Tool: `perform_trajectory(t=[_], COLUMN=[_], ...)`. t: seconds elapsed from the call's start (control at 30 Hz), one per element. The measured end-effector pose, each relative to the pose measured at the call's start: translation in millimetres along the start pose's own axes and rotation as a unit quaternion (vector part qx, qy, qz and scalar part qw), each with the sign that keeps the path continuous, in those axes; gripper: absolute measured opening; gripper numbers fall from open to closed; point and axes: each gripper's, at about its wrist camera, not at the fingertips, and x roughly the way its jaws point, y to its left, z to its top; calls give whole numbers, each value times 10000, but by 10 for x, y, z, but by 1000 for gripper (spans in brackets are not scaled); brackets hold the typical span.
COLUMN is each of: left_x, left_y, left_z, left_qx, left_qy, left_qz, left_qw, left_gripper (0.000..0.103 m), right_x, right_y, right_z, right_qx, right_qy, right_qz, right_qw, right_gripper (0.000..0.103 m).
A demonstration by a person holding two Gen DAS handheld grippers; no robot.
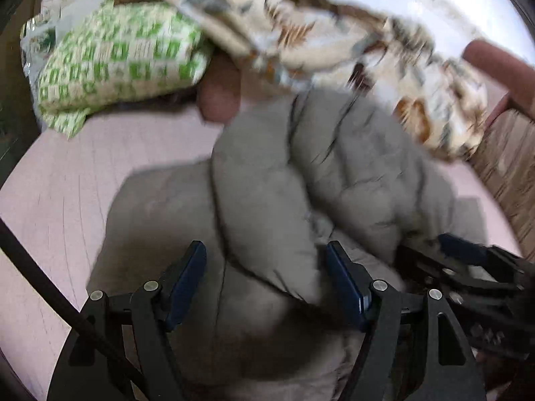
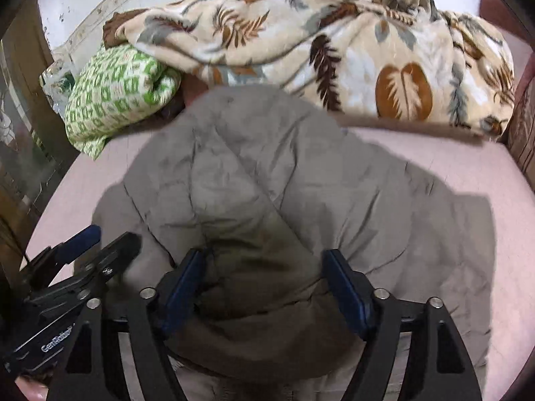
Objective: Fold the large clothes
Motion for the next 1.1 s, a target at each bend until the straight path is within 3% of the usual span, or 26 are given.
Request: perform_trajectory(t=[0.2, 0.3, 0.37, 0.6, 0.77, 0.83, 0.9, 0.97, 1.1], left_x=[69, 66, 66, 92, 95, 95, 93, 91, 88], left_y=[75, 69, 27, 30, 43, 43, 47, 47, 48], left_z=[-35, -54, -66, -78, -85, -86, -87, -88, -88], left_qx=[-43, 1, 119, 190, 177, 169, 154, 147, 163], left_qy=[89, 84, 60, 85, 88, 88, 91, 92, 86], left_qz=[23, 74, 163, 228, 213, 216, 207, 201, 220], left_qw=[9999, 9999, 9998, 9995, 9996, 9996, 9996, 9996, 9996], left_gripper=[75, 77, 78, 82, 83, 83, 83, 83, 83], right_x=[144, 189, 216, 255, 169, 99, 30, -61, -157], right_y=[-29, -146, -241, -206, -428, -457, -454, -415, -314], right_z=[-119, -74, -70, -73, -112, -111, -96, -63, -18], right_qx=[201, 602, 909, 713, 1408, 1525, 1524, 1333, 903], right_qy=[-28, 205, 327, 573, 212, 97, 71, 45, 35], right_qz=[-17, 705, 1049, 1248, 1740, 1742, 1616, 1376, 1057], right_qw=[9998, 9955, 9898, 9879, 9744, 9728, 9750, 9815, 9903], right_gripper=[91, 102, 102, 102, 102, 97, 67, 55, 54])
